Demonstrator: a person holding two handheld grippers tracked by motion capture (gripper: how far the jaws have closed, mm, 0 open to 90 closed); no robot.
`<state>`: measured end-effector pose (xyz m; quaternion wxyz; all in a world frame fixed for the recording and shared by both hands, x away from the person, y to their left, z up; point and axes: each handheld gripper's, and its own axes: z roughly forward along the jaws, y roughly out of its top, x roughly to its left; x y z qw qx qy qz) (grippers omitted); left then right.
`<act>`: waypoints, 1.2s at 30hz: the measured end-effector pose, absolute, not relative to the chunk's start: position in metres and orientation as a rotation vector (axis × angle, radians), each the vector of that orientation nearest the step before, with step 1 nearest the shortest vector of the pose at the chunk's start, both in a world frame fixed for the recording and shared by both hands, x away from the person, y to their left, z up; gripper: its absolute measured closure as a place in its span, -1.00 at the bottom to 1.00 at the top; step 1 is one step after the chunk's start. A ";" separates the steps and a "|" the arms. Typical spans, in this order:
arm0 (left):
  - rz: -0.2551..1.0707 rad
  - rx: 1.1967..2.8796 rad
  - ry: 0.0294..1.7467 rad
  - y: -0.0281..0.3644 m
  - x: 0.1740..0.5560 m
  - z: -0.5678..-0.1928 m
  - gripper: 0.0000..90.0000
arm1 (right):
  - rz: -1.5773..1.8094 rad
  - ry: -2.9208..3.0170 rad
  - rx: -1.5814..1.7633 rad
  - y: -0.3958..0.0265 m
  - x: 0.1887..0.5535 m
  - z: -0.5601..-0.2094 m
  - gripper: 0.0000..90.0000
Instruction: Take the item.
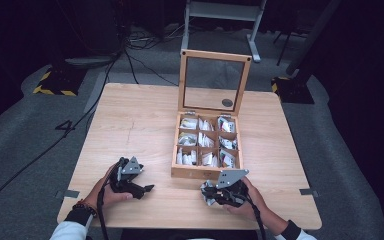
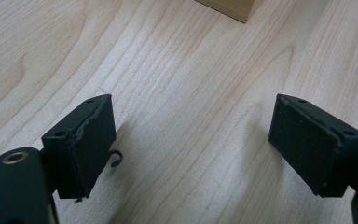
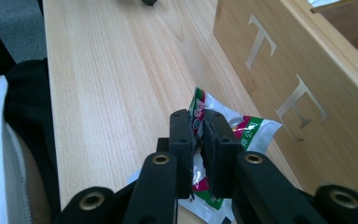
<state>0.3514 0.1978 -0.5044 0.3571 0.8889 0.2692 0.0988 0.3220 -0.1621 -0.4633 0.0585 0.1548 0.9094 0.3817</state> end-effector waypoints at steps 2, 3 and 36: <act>0.254 2.294 0.697 0.198 0.351 -0.504 -0.67 | 1.144 2.760 0.477 -0.162 0.322 -0.465 0.85; 0.252 2.293 0.695 0.198 0.352 -0.504 -0.67 | 1.137 2.763 0.475 -0.161 0.323 -0.466 0.84; 0.253 2.293 0.695 0.198 0.352 -0.505 -0.67 | 1.156 2.764 0.470 -0.162 0.319 -0.463 0.31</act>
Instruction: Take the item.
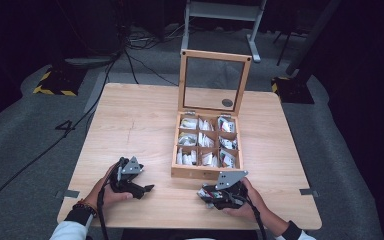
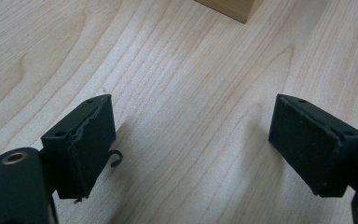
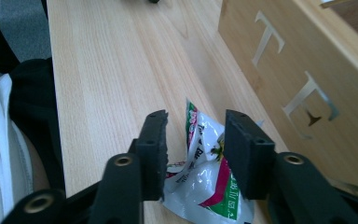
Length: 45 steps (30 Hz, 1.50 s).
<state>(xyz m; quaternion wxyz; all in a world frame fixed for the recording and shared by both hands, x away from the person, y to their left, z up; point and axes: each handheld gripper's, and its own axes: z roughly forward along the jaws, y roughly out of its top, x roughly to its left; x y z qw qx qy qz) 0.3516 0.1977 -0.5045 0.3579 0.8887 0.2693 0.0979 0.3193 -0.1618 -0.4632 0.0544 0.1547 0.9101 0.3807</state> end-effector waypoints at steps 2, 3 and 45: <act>0.252 2.294 0.695 0.198 0.352 -0.504 -0.67 | 1.189 2.750 0.470 -0.164 0.319 -0.460 0.25; 0.252 2.294 0.695 0.198 0.352 -0.504 -0.67 | 1.189 2.741 0.465 -0.164 0.319 -0.459 0.21; 0.299 2.196 0.723 0.196 0.383 -0.456 -0.52 | 1.297 2.298 0.762 -0.264 0.380 -0.401 -0.21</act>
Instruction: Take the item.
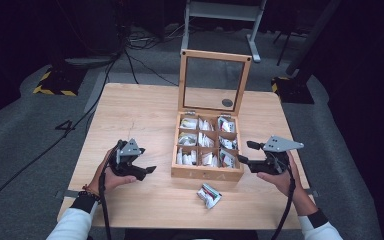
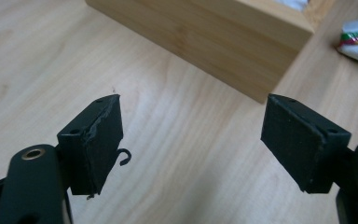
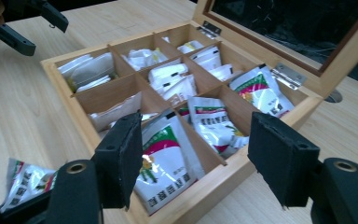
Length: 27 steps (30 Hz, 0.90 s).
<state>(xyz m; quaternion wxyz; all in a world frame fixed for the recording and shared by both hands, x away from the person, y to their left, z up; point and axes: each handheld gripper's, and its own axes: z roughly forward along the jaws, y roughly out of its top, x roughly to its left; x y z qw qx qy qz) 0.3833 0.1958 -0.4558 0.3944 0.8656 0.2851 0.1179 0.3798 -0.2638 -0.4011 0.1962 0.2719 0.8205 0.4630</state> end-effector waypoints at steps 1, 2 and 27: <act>0.306 2.191 0.721 0.195 0.385 -0.454 -0.52 | 1.297 2.296 0.766 -0.265 0.382 -0.401 -0.21; 0.314 2.180 0.720 0.194 0.387 -0.451 -0.52 | 1.292 2.295 0.767 -0.267 0.384 -0.401 -0.21; 0.424 2.083 0.724 0.155 0.459 -0.403 -0.58 | 1.198 2.250 0.940 -0.269 0.454 -0.389 -0.28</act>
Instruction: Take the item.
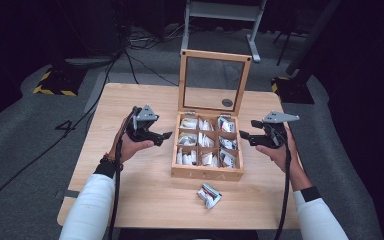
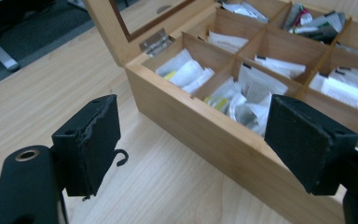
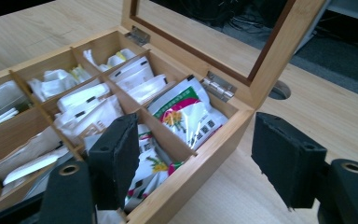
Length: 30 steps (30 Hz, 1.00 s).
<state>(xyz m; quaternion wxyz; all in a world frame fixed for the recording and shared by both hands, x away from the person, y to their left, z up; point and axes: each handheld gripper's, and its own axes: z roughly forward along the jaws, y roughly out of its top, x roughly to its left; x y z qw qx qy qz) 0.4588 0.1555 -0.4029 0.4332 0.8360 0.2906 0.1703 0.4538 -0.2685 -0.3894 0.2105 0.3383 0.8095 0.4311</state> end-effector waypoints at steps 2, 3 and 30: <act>0.422 2.082 0.734 0.152 0.464 -0.402 -0.57 | 1.202 2.244 0.961 -0.268 0.460 -0.389 -0.28; 0.427 2.083 0.739 0.150 0.467 -0.402 -0.56 | 1.207 2.245 0.970 -0.268 0.463 -0.388 -0.28; 0.467 2.096 0.924 0.104 0.549 -0.398 -0.49 | 1.154 2.159 1.159 -0.250 0.544 -0.387 -0.28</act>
